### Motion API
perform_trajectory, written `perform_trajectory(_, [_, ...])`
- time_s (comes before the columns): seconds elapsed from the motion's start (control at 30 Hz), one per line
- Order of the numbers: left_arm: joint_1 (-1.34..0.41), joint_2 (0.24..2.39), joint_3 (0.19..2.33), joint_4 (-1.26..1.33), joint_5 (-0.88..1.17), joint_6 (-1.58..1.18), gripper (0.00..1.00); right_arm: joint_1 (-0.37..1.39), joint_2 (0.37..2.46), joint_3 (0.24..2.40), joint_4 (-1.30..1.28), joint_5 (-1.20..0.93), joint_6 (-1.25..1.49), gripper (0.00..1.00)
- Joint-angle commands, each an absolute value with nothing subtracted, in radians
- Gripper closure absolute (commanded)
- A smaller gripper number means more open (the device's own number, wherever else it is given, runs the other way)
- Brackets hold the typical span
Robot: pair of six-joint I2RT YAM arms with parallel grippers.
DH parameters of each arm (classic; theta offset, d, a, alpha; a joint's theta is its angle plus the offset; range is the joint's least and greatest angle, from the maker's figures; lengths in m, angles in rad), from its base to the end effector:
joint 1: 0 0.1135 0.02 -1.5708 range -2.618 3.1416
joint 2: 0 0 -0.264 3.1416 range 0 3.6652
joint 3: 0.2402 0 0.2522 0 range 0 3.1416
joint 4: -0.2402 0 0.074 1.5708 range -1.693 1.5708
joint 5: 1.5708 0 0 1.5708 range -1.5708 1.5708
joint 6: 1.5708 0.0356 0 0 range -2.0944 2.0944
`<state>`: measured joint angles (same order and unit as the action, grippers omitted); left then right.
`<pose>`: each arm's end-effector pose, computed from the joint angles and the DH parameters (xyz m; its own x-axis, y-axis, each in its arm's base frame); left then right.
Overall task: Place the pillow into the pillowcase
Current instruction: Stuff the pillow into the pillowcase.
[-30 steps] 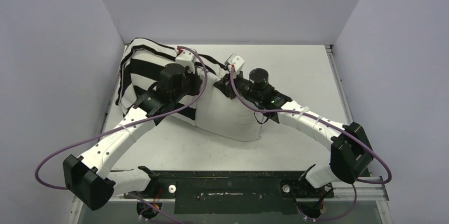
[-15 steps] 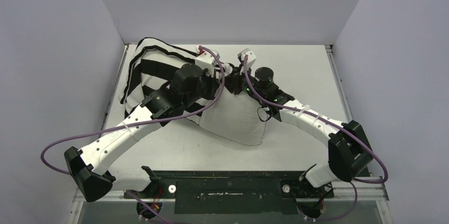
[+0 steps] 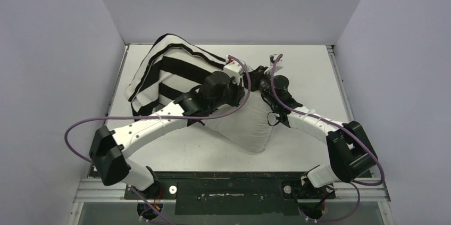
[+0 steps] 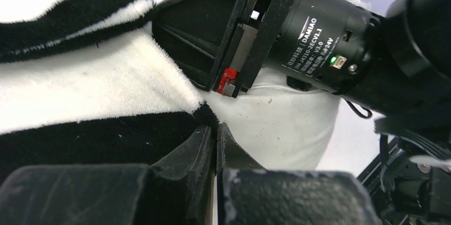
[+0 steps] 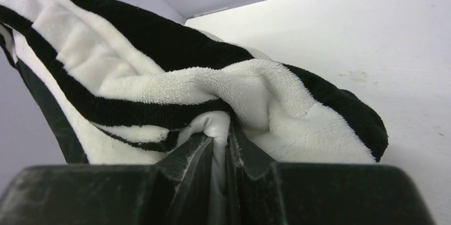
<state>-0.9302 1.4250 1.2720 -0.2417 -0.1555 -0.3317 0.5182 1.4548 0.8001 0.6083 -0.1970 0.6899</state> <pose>0.2038 -0.2642 0.3547 -0.4474 0.0619 -0.8922 0.5933 0.7670 -0.2443 0.2824 0.1691 0.2691 -0.4483 0.4629 -0.7647 -0.4800 0.5970 0.6428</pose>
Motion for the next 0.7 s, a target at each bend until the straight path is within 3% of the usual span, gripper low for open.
perform_trajectory(0.0, [-1.000, 1.501, 1.265, 0.035, 0.112, -0.408, 1.00, 0.503, 1.501, 0.756, 0.752, 0.011, 0.889, 1.00])
perform_trajectory(0.1, [-0.937, 1.560, 1.303, 0.094, 0.201, -0.445, 1.00, 0.499, 1.497, 0.724, 0.769, 0.026, 0.875, 0.98])
perform_trajectory(0.17, [-0.888, 1.595, 1.354, 0.052, 0.240, -0.447, 0.99, 0.493, 1.471, 0.746, 0.677, 0.012, 0.803, 0.88])
perform_trajectory(0.3, [-0.836, 1.589, 1.426, -0.085, 0.194, -0.377, 0.74, 0.478, 1.361, 0.748, 0.498, 0.033, 0.658, 0.61])
perform_trajectory(0.4, [-0.787, 1.548, 1.446, -0.158, 0.149, -0.362, 0.63, 0.467, 1.260, 0.729, 0.439, 0.017, 0.541, 0.39])
perform_trajectory(0.67, [-0.606, 1.479, 1.404, -0.289, 0.101, -0.353, 0.60, 0.462, 1.159, 0.837, 0.166, -0.130, 0.272, 0.11])
